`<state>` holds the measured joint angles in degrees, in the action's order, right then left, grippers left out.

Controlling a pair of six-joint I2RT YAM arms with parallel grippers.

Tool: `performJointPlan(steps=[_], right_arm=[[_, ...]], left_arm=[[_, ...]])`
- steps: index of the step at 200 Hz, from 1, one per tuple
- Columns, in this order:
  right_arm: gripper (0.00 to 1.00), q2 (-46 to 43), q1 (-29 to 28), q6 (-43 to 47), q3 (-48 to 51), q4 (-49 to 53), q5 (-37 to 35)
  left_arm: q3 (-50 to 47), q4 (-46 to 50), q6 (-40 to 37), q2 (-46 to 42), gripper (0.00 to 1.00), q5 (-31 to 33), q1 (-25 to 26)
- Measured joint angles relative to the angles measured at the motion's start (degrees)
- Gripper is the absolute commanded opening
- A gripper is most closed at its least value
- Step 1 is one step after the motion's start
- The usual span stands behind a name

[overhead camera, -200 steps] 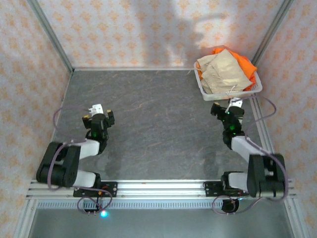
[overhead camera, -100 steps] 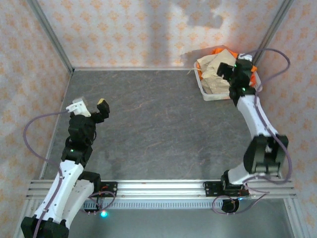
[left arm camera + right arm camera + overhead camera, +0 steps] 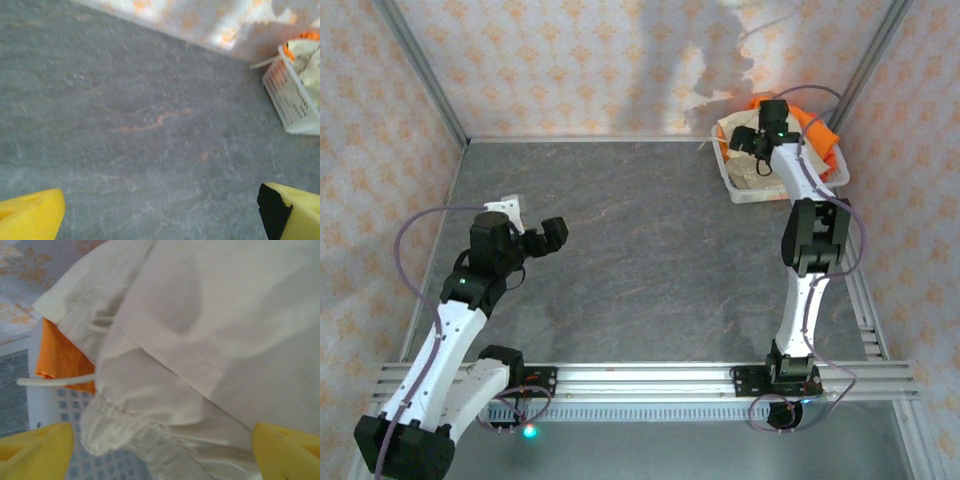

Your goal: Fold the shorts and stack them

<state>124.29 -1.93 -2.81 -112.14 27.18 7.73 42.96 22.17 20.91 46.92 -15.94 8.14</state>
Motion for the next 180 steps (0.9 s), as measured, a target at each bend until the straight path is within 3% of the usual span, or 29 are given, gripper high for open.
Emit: performJointPlan(steps=[45,75,110,147,180], right_arm=[[0.63,10.03,-1.99,-2.16,-14.14,6.25,-1.09],[0.37,12.98,-2.10,-3.58,-16.57,8.50,-3.06],[0.01,13.51,-1.99,-4.42,-16.96,9.57,-3.50],[0.00,12.63,-1.99,-5.18,-16.02,9.35,-3.41],[0.00,1.38,-2.01,-7.54,-2.40,5.66,-2.14]], left_arm=[[1.49,4.22,-1.29,1.46,1.00,-1.16,2.01],[1.46,4.90,-0.63,0.79,1.00,-1.18,2.01],[0.90,4.59,1.36,-1.09,1.00,-1.16,2.01],[0.37,4.42,2.97,-1.07,1.00,-1.01,2.38],[0.37,4.13,3.34,-1.86,1.00,-0.55,2.75]])
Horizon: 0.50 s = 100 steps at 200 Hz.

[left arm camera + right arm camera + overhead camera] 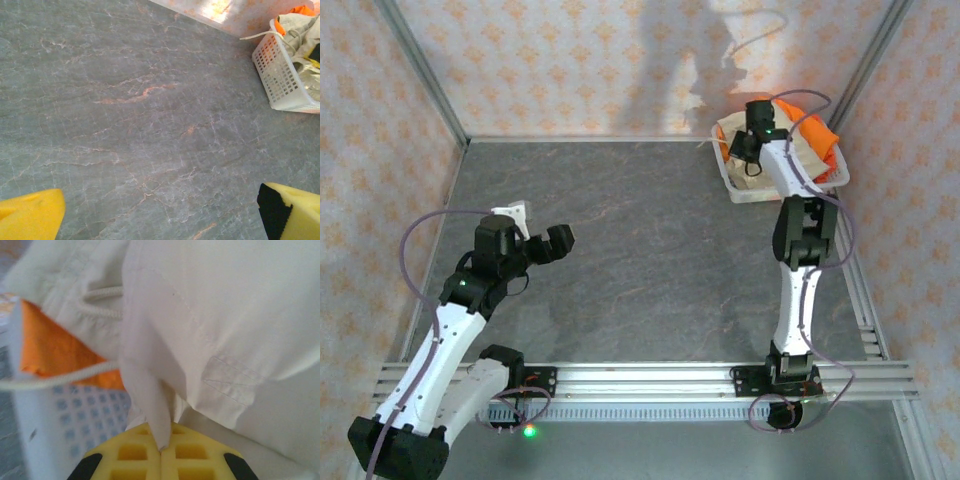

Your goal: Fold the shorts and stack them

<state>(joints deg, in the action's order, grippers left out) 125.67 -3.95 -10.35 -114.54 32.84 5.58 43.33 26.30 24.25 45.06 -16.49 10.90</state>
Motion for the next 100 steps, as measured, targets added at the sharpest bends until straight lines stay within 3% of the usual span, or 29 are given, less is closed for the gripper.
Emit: performJointPlan(steps=[40,68,100], right_arm=[[0.00,-17.94,-0.94,-1.64,9.97,-5.14,0.44],[0.00,-24.74,-4.37,-0.66,8.02,-6.75,1.79],[0.00,-25.27,-10.73,1.57,0.15,-5.25,5.16]], left_arm=[[-0.76,-1.62,1.11,-0.94,1.00,0.39,0.00],[-1.11,-2.64,1.77,-0.94,1.00,0.39,0.00],[-1.18,-4.39,2.75,-0.94,1.00,0.44,0.00]])
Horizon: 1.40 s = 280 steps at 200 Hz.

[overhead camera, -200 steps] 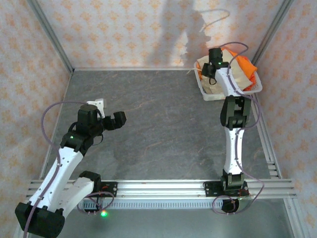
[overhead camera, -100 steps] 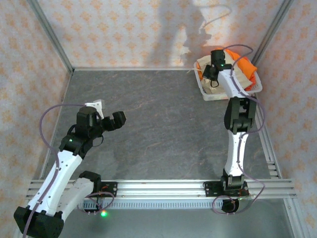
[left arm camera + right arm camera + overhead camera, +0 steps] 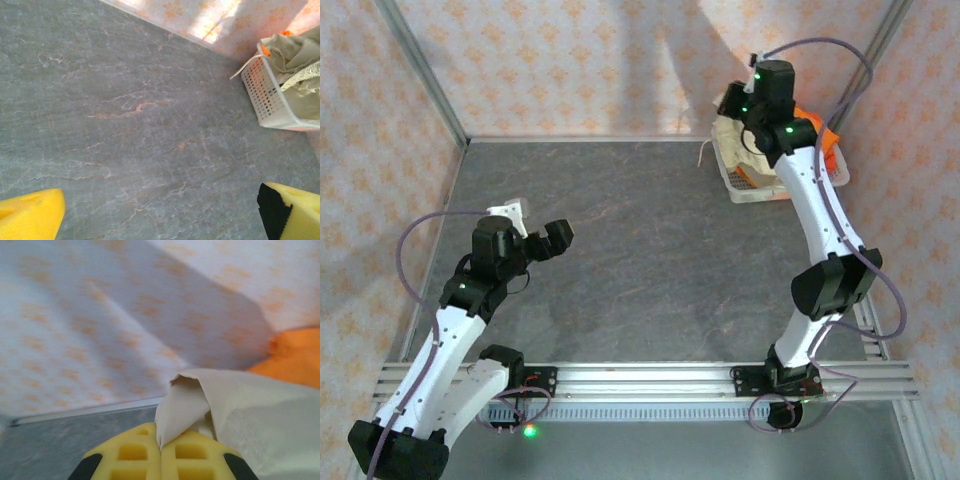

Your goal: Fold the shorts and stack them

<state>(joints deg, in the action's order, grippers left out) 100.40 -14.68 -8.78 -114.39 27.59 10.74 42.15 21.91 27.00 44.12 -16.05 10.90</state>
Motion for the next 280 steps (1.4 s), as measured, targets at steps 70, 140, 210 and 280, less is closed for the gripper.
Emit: performJointPlan(steps=[70,140,210,280], right_arm=[[0.00,10.40,-19.02,3.93,-29.83,9.94,11.52],[0.00,8.04,-20.74,9.94,-22.99,13.09,13.31],[0.11,-4.98,-12.79,16.63,21.97,1.99,7.54],[0.93,-12.48,-8.61,15.19,28.92,0.44,-1.29]], left_arm=[[0.02,-1.88,0.17,-0.20,1.00,1.09,0.28],[0.13,-2.47,1.07,-7.50,1.00,3.93,0.42],[0.11,-3.74,4.66,-13.55,1.00,4.94,0.42],[0.09,-3.52,11.32,-0.63,0.96,5.42,0.74]])
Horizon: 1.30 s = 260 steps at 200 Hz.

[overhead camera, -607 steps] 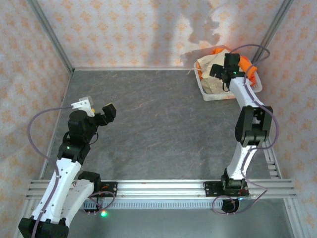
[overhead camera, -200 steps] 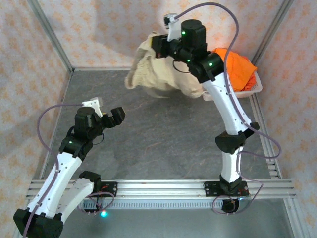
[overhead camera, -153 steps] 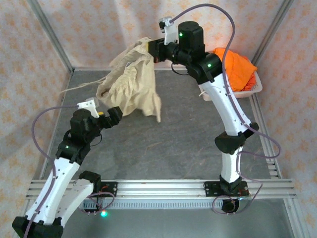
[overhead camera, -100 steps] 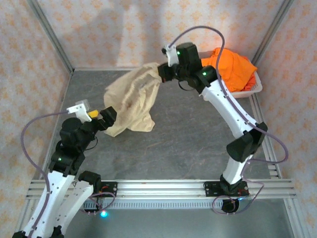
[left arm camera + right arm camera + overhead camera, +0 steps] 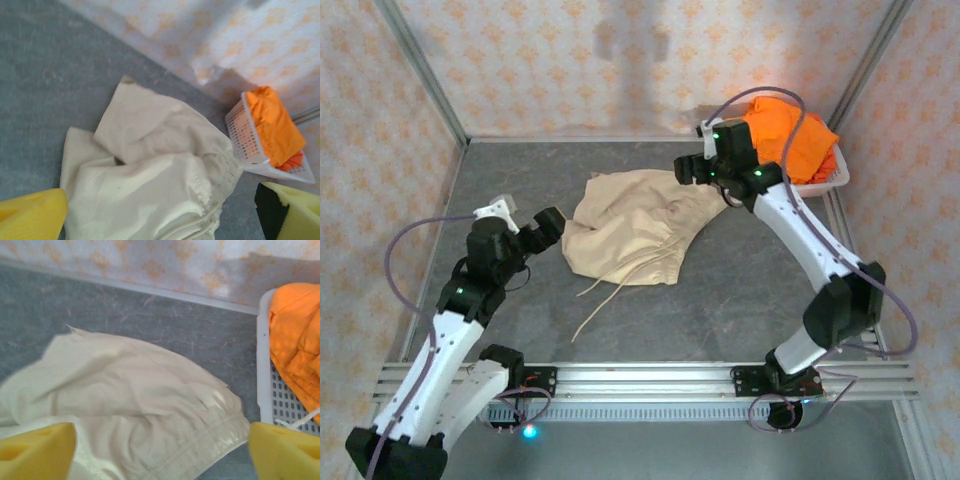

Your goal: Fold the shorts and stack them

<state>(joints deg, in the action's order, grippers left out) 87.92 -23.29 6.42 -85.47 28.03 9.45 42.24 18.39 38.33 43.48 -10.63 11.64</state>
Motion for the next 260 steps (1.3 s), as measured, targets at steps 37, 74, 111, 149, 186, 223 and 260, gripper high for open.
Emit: performJointPlan(steps=[37,74,111,149,186,223,260], right_arm=[[0.88,-12.72,-1.29,-7.80,12.87,-2.16,2.36],[0.80,-14.36,-8.96,-13.03,27.93,-3.89,1.51],[0.74,-10.95,-14.12,-19.12,38.25,-5.62,0.61],[0.67,-6.56,-15.50,-23.98,40.41,-10.19,0.48],[0.58,-1.49,-16.26,-28.24,40.41,-15.32,1.92],[0.40,2.05,-16.55,-31.28,40.41,-18.03,3.08],[0.00,2.25,-16.55,-33.11,40.37,-19.28,2.45]], left_arm=[[-0.66,-0.20,4.39,8.50,0.93,0.44,0.72],[-1.49,-2.73,6.91,19.30,0.93,0.31,3.02],[-1.51,-4.72,7.39,25.81,0.92,0.15,3.02],[-1.51,-6.67,8.20,29.75,0.91,-0.09,3.02],[-1.53,-7.78,8.35,30.29,0.91,-0.48,3.02],[-1.53,-8.85,8.31,30.93,0.91,-0.48,3.02],[-1.51,-9.03,7.91,33.03,0.91,-0.31,3.02]])
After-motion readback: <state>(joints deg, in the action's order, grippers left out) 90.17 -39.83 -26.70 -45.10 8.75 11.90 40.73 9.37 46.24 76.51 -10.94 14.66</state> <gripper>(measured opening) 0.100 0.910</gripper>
